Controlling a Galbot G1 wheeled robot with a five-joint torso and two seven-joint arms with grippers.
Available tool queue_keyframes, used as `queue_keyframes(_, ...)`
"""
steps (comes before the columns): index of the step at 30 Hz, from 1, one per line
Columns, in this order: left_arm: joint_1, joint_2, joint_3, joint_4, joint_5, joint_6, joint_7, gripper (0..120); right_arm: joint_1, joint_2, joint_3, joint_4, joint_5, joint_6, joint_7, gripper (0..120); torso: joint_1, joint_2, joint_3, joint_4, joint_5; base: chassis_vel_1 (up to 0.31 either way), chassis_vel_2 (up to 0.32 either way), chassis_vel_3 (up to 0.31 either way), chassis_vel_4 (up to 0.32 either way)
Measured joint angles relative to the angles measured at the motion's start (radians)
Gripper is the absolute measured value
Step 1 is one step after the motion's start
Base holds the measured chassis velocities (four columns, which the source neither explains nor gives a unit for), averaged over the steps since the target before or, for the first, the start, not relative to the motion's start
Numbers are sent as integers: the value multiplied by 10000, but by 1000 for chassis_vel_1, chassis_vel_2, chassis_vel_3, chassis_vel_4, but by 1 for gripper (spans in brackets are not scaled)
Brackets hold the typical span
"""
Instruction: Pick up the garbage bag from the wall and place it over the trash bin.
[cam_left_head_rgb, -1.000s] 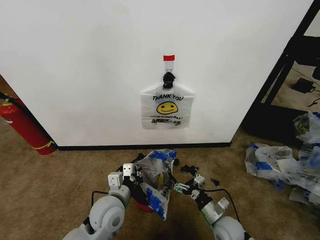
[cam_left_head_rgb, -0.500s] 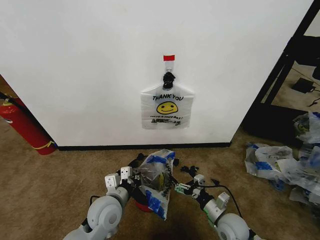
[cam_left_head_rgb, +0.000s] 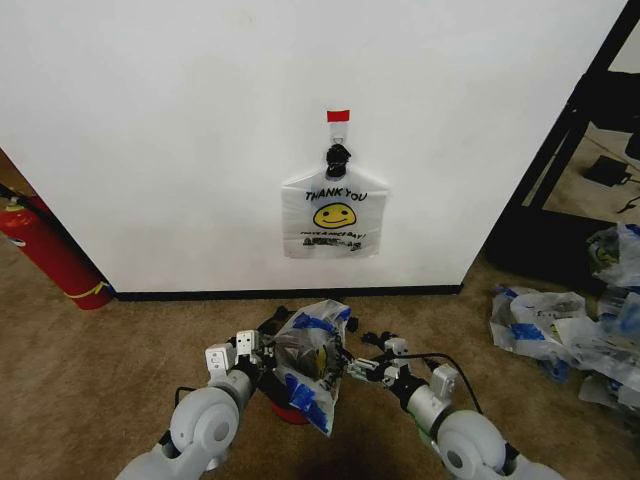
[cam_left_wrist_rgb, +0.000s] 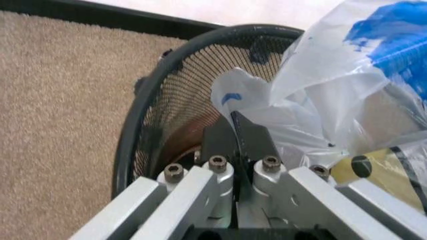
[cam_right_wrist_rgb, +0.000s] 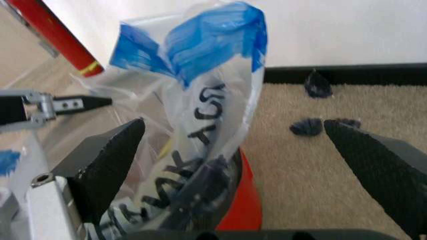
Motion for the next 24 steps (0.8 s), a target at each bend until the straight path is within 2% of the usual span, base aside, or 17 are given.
queue_keyframes(7, -156, 322, 27, 130, -5, -92, 51, 0, 380, -290, -28, -24, 324, -581, -121, 100, 0, 0, 0, 1, -2, 0, 0, 0, 0)
queue_keyframes(15, -39, 433, -219, 85, 5, -215, 49, 0, 1694, -615, -846, -186, 1311, -1245, -492, 100, 0, 0, 0, 4, 0, 0, 0, 0, 0)
queue_keyframes(20, 38, 405, -249, 74, 25, -239, 29, 0, 2478, -487, -1503, -585, 1483, -1676, -489, 100, 0, 0, 0, 3, 0, 0, 0, 0, 0)
queue_keyframes(24, 63, 310, -179, 58, 38, -245, 24, 0, 3161, -73, -2066, -1036, 1505, -2405, -227, 100, 0, 0, 0, 3, 0, 0, 0, 0, 0)
